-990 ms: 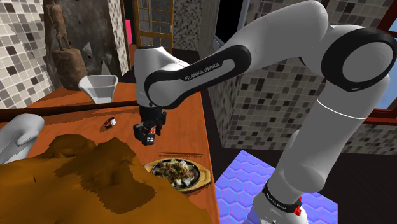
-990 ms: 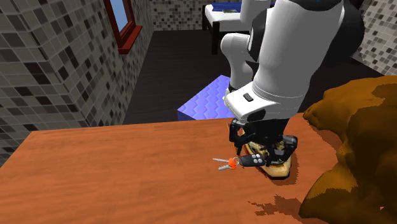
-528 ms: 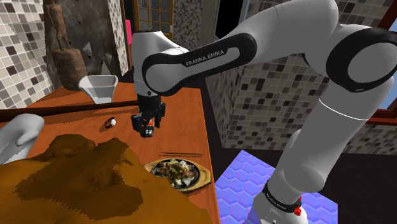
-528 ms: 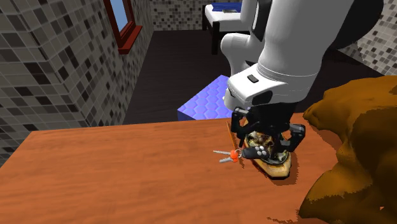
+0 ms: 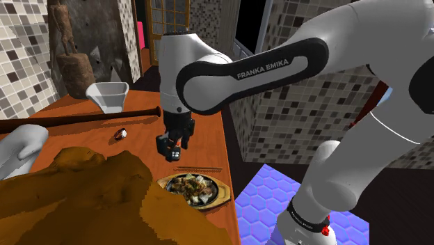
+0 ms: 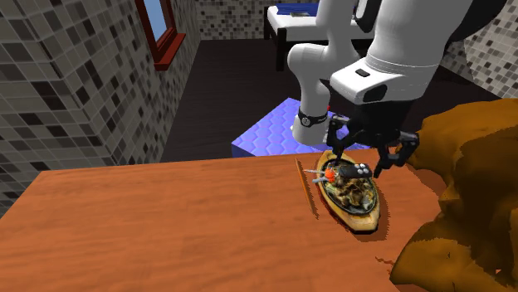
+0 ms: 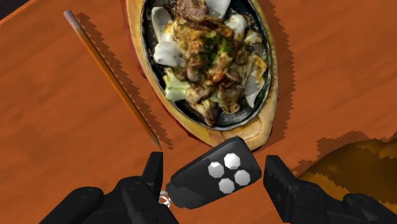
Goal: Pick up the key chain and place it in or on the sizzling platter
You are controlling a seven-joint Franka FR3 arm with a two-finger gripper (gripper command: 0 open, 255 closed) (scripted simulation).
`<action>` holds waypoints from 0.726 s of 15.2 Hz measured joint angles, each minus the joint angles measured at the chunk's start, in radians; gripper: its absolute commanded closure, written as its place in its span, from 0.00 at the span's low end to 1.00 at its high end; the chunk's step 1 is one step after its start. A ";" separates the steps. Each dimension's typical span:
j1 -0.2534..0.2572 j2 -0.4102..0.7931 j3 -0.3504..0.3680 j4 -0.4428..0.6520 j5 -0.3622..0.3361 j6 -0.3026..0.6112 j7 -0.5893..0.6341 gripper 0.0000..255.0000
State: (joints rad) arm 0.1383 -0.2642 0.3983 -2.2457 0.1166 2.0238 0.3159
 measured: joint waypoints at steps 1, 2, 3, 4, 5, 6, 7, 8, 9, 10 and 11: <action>0.010 -0.037 0.003 -0.030 0.016 -0.005 0.004 1.00; 0.024 -0.067 0.012 -0.052 0.030 -0.010 0.017 1.00; 0.035 -0.099 0.016 -0.076 0.044 -0.017 0.023 1.00; 0.047 -0.133 0.019 -0.097 0.059 -0.028 0.028 1.00; 0.060 -0.160 0.026 -0.116 0.072 -0.034 0.040 1.00; 0.076 -0.202 0.030 -0.147 0.090 -0.043 0.047 1.00; 0.087 -0.227 0.033 -0.170 0.101 -0.043 0.053 1.00; 0.093 -0.234 0.039 -0.185 0.108 -0.035 0.059 1.00; 0.095 -0.236 0.042 -0.195 0.110 -0.027 0.061 1.00; 0.096 -0.233 0.046 -0.206 0.112 -0.013 0.062 1.00; 0.098 -0.235 0.047 -0.221 0.115 0.000 0.061 1.00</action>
State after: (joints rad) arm 0.2364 -0.4994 0.4452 -2.4664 0.2319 2.0237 0.3766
